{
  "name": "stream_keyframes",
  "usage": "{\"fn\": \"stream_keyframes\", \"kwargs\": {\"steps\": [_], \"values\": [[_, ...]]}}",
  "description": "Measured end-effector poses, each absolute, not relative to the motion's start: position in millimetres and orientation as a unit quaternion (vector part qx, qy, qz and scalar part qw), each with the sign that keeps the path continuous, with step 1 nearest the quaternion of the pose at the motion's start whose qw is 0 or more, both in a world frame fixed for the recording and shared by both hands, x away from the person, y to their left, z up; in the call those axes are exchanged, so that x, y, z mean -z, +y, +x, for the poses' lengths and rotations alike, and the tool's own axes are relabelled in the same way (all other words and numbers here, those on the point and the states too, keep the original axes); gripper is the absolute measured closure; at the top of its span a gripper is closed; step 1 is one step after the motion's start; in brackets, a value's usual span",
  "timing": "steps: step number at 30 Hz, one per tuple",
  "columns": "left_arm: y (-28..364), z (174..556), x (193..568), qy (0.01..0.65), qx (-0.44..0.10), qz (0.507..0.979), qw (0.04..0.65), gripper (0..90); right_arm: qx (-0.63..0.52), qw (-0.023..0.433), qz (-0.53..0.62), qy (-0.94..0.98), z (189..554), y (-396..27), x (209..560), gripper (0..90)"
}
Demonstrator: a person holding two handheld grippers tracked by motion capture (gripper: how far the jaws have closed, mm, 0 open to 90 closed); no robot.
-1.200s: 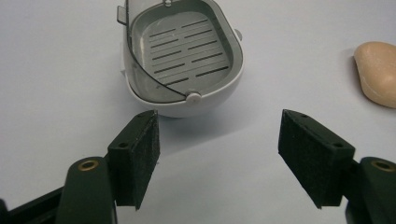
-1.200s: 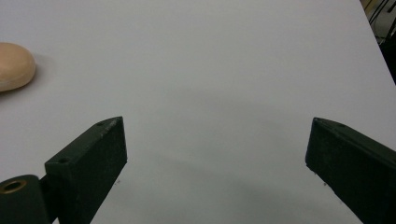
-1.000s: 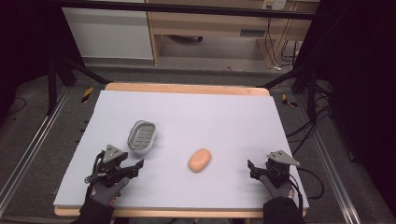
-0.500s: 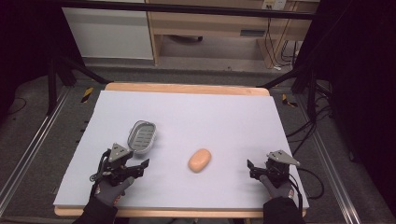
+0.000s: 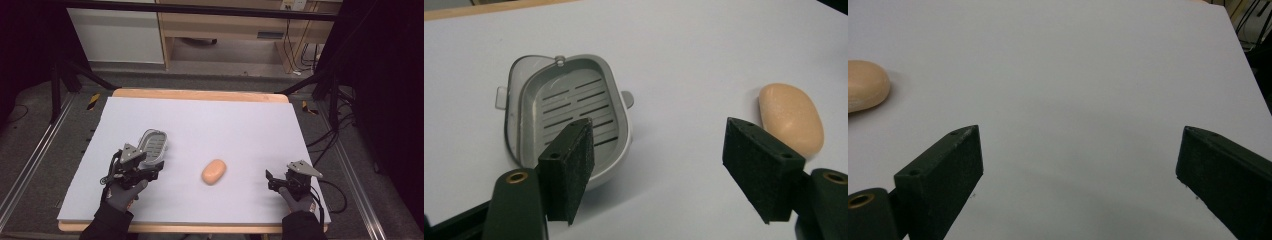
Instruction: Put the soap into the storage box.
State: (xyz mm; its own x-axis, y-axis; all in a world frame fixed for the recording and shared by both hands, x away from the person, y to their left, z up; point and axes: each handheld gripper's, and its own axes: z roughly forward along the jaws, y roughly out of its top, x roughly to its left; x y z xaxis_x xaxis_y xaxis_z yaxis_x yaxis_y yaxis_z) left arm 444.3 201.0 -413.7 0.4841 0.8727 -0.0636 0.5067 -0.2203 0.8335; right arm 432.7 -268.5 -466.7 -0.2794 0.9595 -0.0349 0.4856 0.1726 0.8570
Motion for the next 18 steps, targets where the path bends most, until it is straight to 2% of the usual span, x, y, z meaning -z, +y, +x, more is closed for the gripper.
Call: {"fn": "stream_keyframes", "kwargs": {"steps": [18], "values": [[155, 454, 412, 0.431, -0.200, 0.769, 0.428, 28.2, -0.382, 0.302, 0.515, 0.705, 433, -267, 467, 5.1]]}}
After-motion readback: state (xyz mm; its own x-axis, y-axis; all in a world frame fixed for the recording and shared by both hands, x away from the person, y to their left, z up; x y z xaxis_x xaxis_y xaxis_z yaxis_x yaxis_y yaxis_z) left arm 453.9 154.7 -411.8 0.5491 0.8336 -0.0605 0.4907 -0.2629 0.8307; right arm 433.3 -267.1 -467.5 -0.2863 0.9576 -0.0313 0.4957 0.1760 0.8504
